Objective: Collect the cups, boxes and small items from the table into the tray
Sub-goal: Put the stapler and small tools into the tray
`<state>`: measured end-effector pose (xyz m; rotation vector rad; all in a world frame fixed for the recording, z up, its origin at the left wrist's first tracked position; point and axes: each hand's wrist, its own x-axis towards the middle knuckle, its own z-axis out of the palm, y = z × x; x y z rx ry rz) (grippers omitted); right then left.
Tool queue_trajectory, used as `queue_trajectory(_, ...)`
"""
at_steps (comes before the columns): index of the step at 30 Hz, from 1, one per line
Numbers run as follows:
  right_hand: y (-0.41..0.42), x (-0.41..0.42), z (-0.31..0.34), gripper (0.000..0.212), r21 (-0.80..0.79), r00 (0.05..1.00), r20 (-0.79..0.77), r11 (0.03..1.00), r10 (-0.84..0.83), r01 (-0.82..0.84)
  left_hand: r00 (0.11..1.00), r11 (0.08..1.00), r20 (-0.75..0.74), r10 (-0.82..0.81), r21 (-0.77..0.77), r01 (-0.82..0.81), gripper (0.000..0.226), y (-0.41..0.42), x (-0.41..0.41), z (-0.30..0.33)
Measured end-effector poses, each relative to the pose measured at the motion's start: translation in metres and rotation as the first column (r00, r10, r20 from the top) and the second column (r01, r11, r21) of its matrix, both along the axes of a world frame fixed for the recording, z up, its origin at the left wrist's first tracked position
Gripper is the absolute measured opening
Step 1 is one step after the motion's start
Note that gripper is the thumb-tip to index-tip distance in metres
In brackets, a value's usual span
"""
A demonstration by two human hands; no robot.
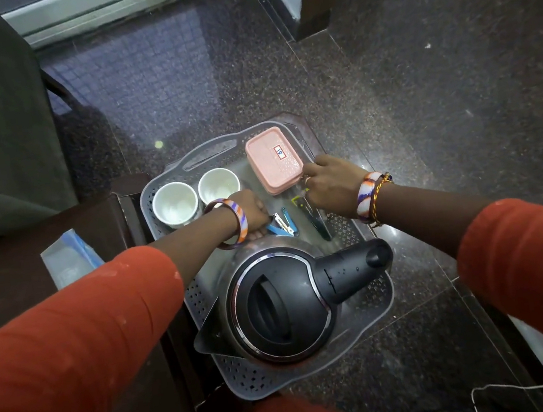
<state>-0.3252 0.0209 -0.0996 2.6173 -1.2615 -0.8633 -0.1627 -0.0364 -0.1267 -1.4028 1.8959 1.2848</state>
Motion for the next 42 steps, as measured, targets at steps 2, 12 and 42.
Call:
queue_trajectory(2, -0.002, 0.002, 0.0, 0.009, -0.053, 1.0, 0.022, 0.998, -0.019, 0.02, 1.0, 1.0, -0.009, 0.023, 0.001, -0.023, 0.028, 0.001, -0.001, 0.0)
queue_trajectory(12, 0.003, 0.005, -0.012, 0.025, 0.165, 0.995, -0.024, 0.981, -0.096, 0.098, 0.984, 0.986, -0.101, 0.148, 0.09, -0.139, 0.023, 0.005, 0.0, 0.001)
queue_trajectory(42, -0.034, 0.091, 0.137, 0.02, 0.231, 0.841, 0.387, 0.923, -0.377, 0.307, 0.862, 0.956, -0.419, 0.284, 0.05, -0.291, 0.014, 0.001, 0.092, 0.117)
